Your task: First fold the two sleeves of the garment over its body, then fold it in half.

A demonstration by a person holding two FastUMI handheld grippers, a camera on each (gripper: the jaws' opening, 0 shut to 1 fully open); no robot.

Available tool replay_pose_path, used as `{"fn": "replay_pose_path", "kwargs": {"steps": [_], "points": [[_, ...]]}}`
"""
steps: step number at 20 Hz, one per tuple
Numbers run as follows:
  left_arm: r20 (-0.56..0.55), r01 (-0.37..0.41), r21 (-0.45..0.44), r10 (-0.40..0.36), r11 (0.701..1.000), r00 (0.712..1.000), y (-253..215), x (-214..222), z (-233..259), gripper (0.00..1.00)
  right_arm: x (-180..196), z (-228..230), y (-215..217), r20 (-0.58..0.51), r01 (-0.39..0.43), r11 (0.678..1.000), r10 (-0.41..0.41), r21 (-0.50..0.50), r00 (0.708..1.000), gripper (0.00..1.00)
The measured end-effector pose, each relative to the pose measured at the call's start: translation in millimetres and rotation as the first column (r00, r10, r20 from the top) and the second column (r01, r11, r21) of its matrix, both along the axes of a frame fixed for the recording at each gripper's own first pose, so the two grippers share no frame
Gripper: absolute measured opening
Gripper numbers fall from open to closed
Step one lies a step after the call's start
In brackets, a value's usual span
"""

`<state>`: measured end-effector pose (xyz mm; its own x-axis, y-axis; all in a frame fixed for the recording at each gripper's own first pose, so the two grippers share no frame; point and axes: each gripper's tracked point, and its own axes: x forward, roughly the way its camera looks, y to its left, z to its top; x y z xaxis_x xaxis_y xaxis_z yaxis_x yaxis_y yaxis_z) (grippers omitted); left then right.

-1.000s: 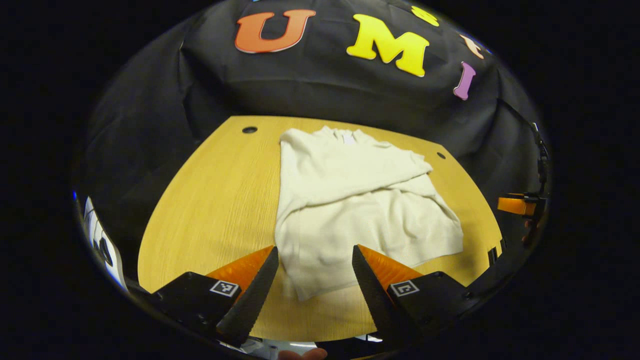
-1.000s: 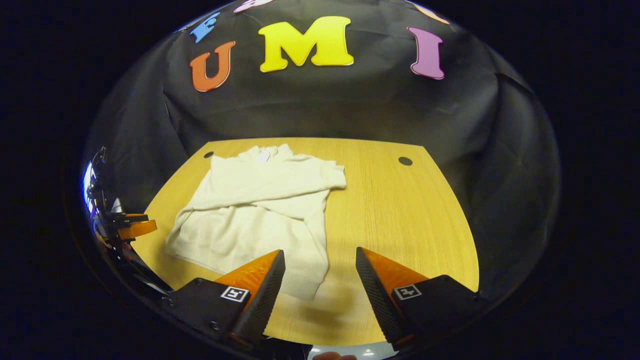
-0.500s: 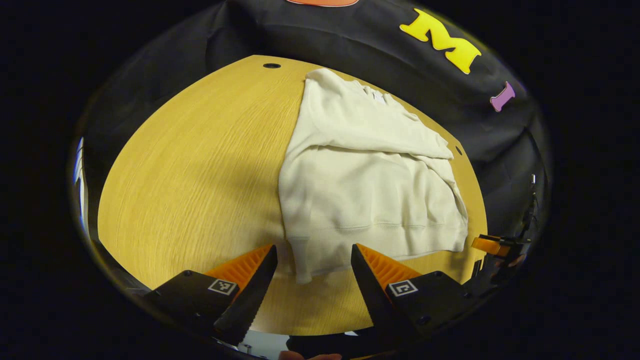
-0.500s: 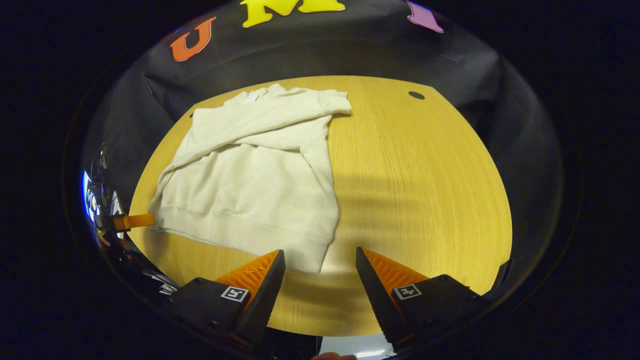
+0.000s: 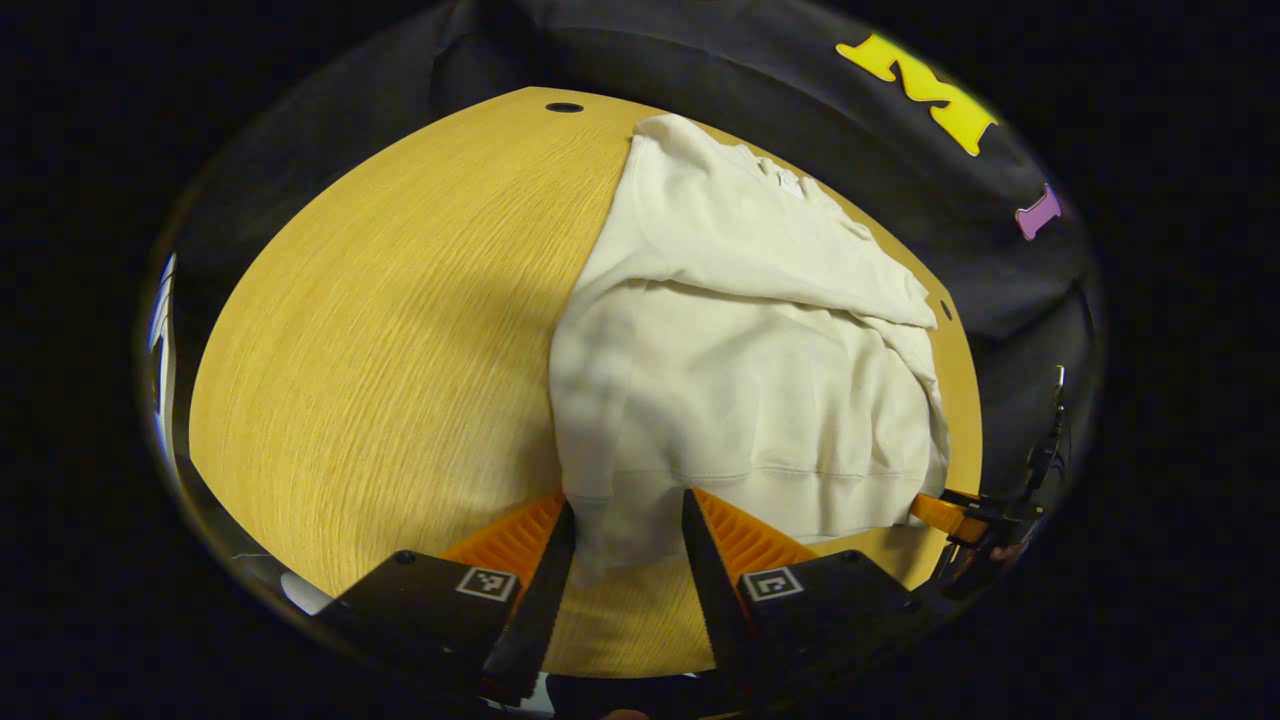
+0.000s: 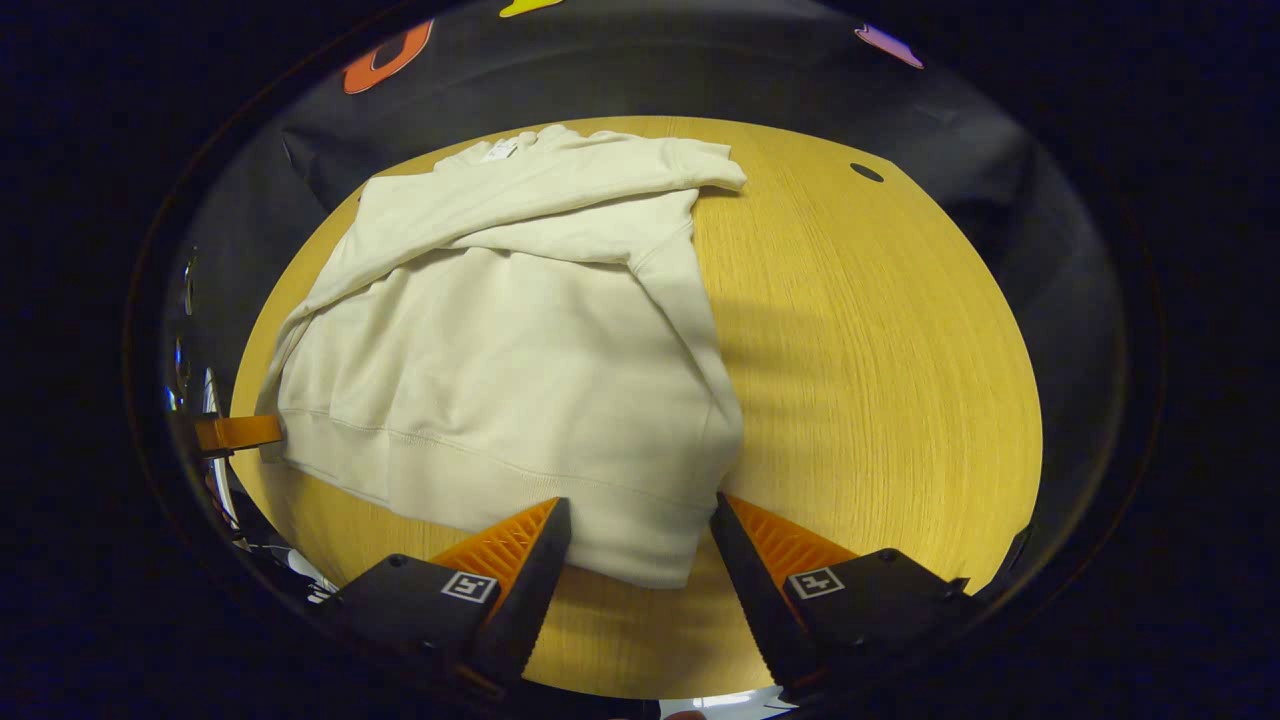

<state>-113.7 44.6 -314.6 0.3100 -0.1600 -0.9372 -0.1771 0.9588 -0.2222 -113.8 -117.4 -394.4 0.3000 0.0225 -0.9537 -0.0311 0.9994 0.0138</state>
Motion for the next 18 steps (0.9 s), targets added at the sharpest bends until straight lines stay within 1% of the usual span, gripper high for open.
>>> {"fn": "replay_pose_path", "kwargs": {"steps": [1, 2, 3, 4, 5, 6, 7, 8, 10, 11, 15, 16, 17, 18], "points": [[-0.005, -0.008, 0.036, 0.008, 0.999, 1.000, 6, 0, -2, 0.60, 1, 0, 1, 0.000, -0.001, 1.000, 0.001, 0.008, 1.000, 0.82], [0.003, -0.024, 0.033, 0.024, 0.999, 1.000, 6, 2, -1, 0.37, 2, 0, 3, 0.004, 0.000, 1.000, 0.000, 0.022, 1.000, 0.76], [0.006, -0.028, 0.024, 0.028, 0.999, 1.000, 6, 2, 1, 0.25, 3, -1, 4, 0.006, 0.016, 0.999, -0.016, 0.040, 1.000, 0.60], [0.005, -0.032, 0.017, 0.032, 0.999, 0.999, 7, 1, 0, 0.20, 4, 0, 4, 0.004, 0.036, 0.998, -0.036, 0.052, 0.999, 0.48], [0.006, -0.039, 0.005, 0.039, 0.999, 0.999, 6, 2, 0, 0.18, 4, 0, 4, 0.002, 0.045, 0.997, -0.045, 0.063, 0.999, 0.41], [0.006, -0.049, -0.009, 0.049, 0.999, 0.999, 7, 1, 1, 0.13, 5, 0, 5, 0.002, 0.066, 0.993, -0.066, 0.095, 0.998, 0.39], [0.010, -0.062, -0.027, 0.062, 0.998, 0.998, 8, 3, 3, 0.10, 6, 2, 5, -0.007, 0.108, 0.987, -0.108, 0.121, 0.994, 0.11], [0.017, -0.071, -0.041, 0.072, 0.997, 0.997, 8, 3, 3, 0.07, 6, 0, 6, -0.017, 0.129, 0.981, -0.128, 0.143, 0.992, 0.11], [0.046, -0.064, -0.054, 0.067, 0.996, 0.997, 6, 3, 9, 0.04, 11, 5, 3, 0.004, 0.169, 0.969, -0.173, 0.182, 0.985, 0.11], [0.068, -0.047, -0.057, 0.051, 0.997, 0.996, 4, 4, 16, 0.04, 12, 12, 1, 0.017, 0.169, 0.965, -0.176, 0.201, 0.984, 0.01], [0.161, 0.043, -0.046, -0.035, 0.998, 0.986, -6, 19, 52, 0.03, 23, 44, 0, 0.070, 0.180, 0.948, -0.205, 0.263, 0.976, 0.01], [0.185, 0.057, -0.051, -0.047, 0.997, 0.982, -13, 27, 61, 0.03, 29, 55, 1, 0.084, 0.173, 0.945, -0.203, 0.277, 0.976, 0.02], [0.213, 0.066, -0.057, -0.053, 0.996, 0.976, -16, 36, 74, 0.03, 30, 64, 2, 0.089, 0.168, 0.945, -0.200, 0.282, 0.976, 0.01], [0.244, 0.076, -0.064, -0.058, 0.995, 0.968, -19, 44, 83, 0.03, 37, 75, 4, 0.099, 0.167, 0.940, -0.205, 0.299, 0.974, 0.01]]}}
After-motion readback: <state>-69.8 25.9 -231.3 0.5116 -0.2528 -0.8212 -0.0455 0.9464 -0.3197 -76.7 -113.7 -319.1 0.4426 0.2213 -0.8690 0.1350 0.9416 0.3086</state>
